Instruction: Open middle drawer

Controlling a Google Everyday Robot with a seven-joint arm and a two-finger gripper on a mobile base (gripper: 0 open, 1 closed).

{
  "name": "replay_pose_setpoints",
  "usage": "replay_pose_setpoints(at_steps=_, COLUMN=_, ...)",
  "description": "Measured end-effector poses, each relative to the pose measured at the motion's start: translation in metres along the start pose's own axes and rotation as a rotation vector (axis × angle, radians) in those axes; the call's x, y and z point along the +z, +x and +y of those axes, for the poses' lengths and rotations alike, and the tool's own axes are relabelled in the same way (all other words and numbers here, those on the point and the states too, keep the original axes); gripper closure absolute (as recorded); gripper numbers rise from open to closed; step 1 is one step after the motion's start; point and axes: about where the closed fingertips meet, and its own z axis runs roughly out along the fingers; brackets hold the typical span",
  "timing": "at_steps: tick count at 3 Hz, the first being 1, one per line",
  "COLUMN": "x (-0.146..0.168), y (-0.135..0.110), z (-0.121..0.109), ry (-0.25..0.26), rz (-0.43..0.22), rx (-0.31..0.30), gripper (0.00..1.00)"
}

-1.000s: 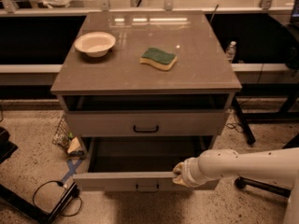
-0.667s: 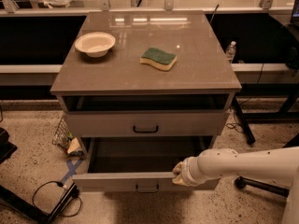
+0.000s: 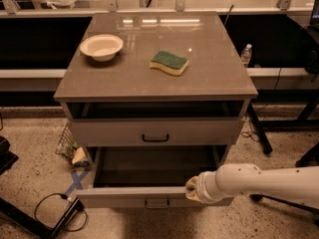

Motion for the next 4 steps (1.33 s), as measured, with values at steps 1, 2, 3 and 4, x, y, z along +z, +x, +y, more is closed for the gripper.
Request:
replay_pose_setpoints(at_steps=1, x=0.0009, y=-0.0005, z=0.0007, ry=-0.002, rz=-0.001, rx=-0.001, gripper=0.51)
replay_pose_setpoints(at_steps=2, x=0.0016, y=-0.0009, z=0.0015, ry=-0.004, rz=-0.001, rx=-0.001, gripper=0.28)
replay_pose_setpoints(at_steps=3, x=0.0024, y=-0.0013, z=0.0022, ry=-0.006, rz=-0.002, rx=-0.002, gripper=0.04)
replay_pose_setpoints(at_steps=4, x=0.0031, y=-0.0016, z=0.0029, ry=-0.008, rz=-0.002, rx=-0.003, gripper=0.03)
